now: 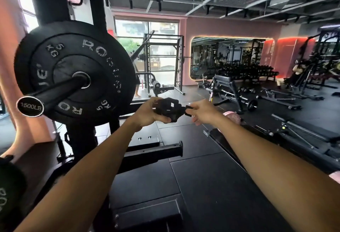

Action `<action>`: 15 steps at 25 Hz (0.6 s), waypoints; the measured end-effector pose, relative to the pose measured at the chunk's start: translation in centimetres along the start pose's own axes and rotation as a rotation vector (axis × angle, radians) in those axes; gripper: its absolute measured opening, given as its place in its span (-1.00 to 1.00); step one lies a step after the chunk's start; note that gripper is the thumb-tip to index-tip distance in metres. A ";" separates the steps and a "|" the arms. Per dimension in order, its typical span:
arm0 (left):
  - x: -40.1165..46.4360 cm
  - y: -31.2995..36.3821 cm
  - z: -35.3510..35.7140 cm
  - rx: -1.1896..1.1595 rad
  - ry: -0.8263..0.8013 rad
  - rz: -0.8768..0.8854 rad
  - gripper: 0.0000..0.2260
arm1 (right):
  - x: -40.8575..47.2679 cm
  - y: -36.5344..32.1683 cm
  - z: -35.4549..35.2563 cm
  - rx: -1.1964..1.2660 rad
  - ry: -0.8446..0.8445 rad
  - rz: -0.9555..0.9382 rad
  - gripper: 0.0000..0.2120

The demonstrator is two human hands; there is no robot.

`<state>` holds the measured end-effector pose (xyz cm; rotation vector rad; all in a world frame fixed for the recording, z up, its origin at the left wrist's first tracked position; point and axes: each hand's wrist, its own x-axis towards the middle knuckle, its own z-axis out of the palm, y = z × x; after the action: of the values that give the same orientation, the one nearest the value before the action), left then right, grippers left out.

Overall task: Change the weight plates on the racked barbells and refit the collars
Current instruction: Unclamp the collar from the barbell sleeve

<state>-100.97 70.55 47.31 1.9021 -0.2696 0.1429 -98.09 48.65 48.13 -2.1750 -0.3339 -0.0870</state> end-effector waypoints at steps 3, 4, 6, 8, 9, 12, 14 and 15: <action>3.9 -3.2 0.6 0.054 0.002 -0.026 -0.31 | 3.6 2.8 0.9 -0.060 0.016 0.007 -0.80; 5.2 -4.5 0.7 0.069 -0.004 -0.039 -0.30 | 5.0 3.8 1.5 -0.083 0.014 0.013 -0.81; 7.9 -7.4 0.9 0.087 -0.017 -0.054 -0.27 | 7.8 6.1 2.9 -0.172 0.000 0.020 -0.84; 11.3 -11.3 1.1 0.079 -0.030 -0.086 -0.24 | 11.4 8.7 4.7 -0.235 -0.016 0.048 -0.83; 12.9 -13.1 1.2 0.072 -0.037 -0.111 -0.24 | 13.0 10.0 5.6 -0.242 -0.025 0.068 -0.82; 18.1 -19.3 1.4 0.079 -0.042 -0.180 -0.25 | 18.3 13.9 8.9 -0.304 -0.059 0.082 -0.82; 21.7 -23.9 1.4 0.090 -0.080 -0.224 -0.26 | 21.8 16.7 11.2 -0.357 -0.091 0.095 -0.83; 23.4 -26.0 1.5 0.095 -0.105 -0.256 -0.26 | 23.5 18.1 12.4 -0.377 -0.106 0.119 -0.83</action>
<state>-71.80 74.80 28.46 2.0237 -0.0896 -0.1186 -71.34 53.48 30.95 -2.5744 -0.2624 0.0359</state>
